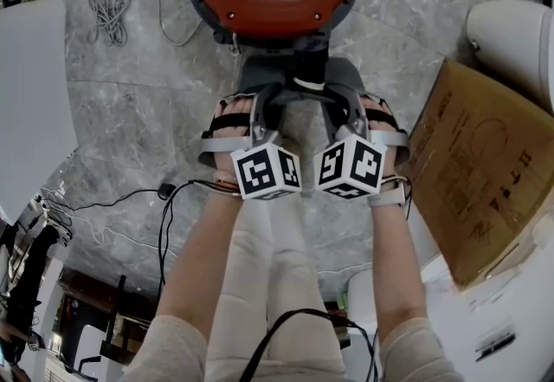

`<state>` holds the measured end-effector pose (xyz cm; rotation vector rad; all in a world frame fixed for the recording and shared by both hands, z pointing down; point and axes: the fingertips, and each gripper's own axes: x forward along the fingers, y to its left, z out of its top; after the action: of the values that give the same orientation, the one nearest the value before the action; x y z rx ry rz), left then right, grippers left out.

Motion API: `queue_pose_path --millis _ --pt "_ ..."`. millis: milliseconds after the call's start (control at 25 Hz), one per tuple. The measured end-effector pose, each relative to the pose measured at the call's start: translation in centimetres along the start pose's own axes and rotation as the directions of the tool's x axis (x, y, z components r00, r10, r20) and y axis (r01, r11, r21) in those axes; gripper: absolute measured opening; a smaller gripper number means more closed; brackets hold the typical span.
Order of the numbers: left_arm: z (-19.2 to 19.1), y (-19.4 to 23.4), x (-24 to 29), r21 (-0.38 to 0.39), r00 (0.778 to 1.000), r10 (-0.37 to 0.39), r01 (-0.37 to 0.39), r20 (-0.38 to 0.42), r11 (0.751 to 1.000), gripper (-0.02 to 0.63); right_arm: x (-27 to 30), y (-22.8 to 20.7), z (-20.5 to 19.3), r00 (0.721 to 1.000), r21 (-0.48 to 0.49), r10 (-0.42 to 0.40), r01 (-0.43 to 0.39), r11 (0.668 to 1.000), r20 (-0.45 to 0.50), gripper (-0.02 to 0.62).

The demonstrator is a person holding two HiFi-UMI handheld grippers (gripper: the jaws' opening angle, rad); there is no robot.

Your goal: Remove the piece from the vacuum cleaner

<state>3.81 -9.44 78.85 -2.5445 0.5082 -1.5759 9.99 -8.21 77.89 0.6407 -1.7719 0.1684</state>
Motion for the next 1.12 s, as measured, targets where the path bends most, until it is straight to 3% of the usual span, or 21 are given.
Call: queue_pose_path --millis 440,640,1120 --pt "-0.3 0.1 0.0 -0.025 1.0 0.012 -0.012 0.0 1.0 0.072 -0.2 0.2 0.3 1.0 0.007 -0.008 0.008 1.0 0.018 0.041" --pt "-0.6 0.0 -0.4 -0.071 1.0 0.008 -0.008 0.009 0.997 0.04 -0.5 0.5 0.5 1.0 0.001 -0.026 0.026 1.0 0.013 0.041" --pt "-1.0 -0.7 -0.8 -0.196 0.998 -0.053 0.057 0.025 0.979 0.035 -0.9 1.4 0.5 1.0 -0.013 -0.025 0.025 1.0 -0.003 0.038"
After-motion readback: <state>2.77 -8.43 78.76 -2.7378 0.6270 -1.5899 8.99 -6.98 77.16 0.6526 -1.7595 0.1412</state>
